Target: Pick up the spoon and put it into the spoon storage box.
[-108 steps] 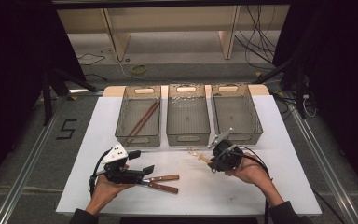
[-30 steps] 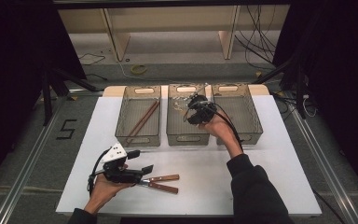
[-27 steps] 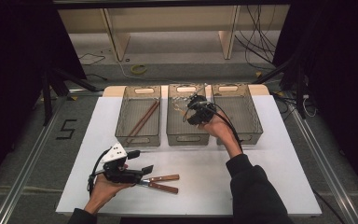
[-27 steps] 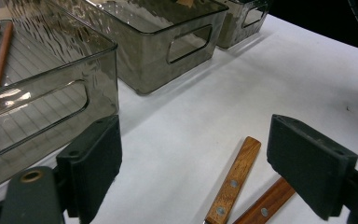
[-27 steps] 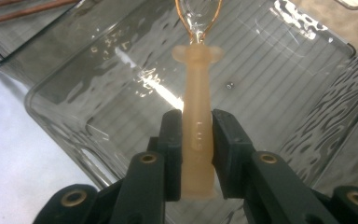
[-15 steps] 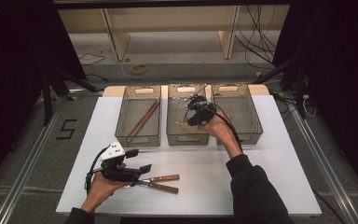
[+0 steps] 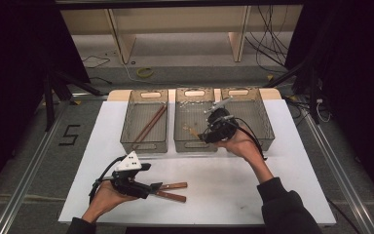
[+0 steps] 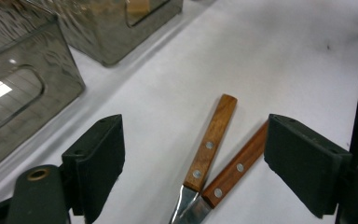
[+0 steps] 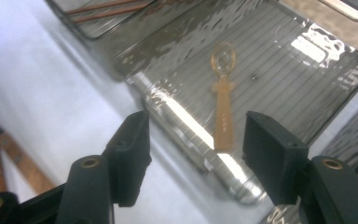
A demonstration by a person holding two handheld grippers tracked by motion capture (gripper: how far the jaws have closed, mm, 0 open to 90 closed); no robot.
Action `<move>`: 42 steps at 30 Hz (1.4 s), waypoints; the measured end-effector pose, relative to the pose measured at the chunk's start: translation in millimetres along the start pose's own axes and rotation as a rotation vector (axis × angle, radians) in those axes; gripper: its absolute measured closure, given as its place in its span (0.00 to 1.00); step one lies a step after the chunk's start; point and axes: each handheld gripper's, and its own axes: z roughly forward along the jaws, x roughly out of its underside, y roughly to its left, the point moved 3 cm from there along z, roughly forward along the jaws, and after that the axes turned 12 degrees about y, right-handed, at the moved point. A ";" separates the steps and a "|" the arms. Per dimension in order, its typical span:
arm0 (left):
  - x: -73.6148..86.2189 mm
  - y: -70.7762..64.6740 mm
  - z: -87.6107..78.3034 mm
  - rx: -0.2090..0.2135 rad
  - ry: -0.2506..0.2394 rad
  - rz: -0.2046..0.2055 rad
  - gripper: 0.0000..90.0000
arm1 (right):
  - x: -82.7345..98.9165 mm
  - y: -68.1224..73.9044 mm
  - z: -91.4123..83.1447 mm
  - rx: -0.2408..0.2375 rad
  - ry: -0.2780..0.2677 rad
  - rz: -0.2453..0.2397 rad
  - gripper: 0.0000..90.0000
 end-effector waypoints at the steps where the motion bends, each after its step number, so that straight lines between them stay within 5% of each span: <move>1: -0.1 -0.8 0.7 0.004 0.007 0.003 0.22 | 3.8 1.6 -2.2 -0.004 -0.008 0.002 0.46; 5: 0.8 -2.3 3.9 -0.004 0.062 0.030 0.22 | 17.9 7.3 -9.7 -0.017 -0.029 -0.004 0.44; 22: -2.6 -7.6 4.7 0.009 0.129 0.080 0.24 | 72.0 21.0 -15.1 -0.066 -0.056 0.004 0.39; 42: -10.9 -16.3 12.3 0.052 0.265 0.190 0.26 | 101.3 25.1 -13.5 -0.090 -0.057 0.024 0.36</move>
